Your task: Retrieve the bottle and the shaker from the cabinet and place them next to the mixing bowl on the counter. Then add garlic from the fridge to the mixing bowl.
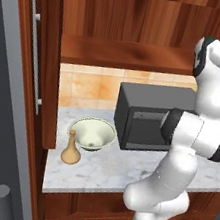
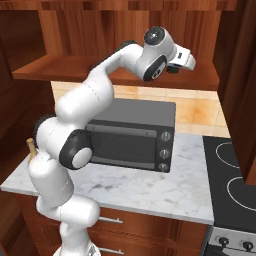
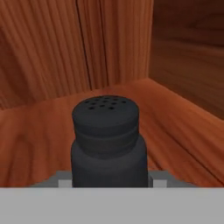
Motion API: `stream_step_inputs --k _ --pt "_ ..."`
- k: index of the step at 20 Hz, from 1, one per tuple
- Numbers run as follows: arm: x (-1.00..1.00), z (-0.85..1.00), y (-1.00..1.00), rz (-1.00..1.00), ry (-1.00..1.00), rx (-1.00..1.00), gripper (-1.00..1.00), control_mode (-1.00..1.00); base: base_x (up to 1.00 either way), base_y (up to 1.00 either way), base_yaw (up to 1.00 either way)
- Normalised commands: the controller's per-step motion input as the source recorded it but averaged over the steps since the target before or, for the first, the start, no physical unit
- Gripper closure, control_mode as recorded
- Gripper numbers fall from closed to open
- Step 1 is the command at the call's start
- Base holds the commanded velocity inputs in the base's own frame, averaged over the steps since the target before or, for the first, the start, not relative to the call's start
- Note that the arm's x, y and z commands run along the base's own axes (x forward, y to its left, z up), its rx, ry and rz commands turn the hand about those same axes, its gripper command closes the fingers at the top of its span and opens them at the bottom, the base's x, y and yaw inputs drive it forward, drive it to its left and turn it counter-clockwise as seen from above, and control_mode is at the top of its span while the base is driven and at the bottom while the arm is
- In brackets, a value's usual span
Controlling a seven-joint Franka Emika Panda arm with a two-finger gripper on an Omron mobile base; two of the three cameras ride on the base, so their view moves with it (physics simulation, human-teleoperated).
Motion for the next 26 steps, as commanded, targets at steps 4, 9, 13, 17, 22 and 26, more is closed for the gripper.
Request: stream_step_inputs --k 4,9,13,17,22,26 --pt "-1.0 -0.06 0.79 0.0 -0.22 -0.07 1.0 -1.0 0.0 0.0 0.0" --pt "-1.0 0.01 0.65 0.02 -0.25 -0.05 1.0 -1.0 0.0 0.0 0.0" --pt "-1.0 0.0 0.27 0.12 -0.09 -0.01 1.0 -1.0 0.0 0.0 0.0" --pt "-1.0 0.12 0.12 0.2 0.0 0.0 1.0 -1.0 0.0 0.0 0.0" --pt "-1.0 0.21 0.16 0.24 0.0 0.0 1.0 -1.0 0.0 0.0 0.0" --pt "-0.76 0.0 0.37 0.3 -0.03 -0.01 1.0 -1.0 0.0 0.0 0.0"
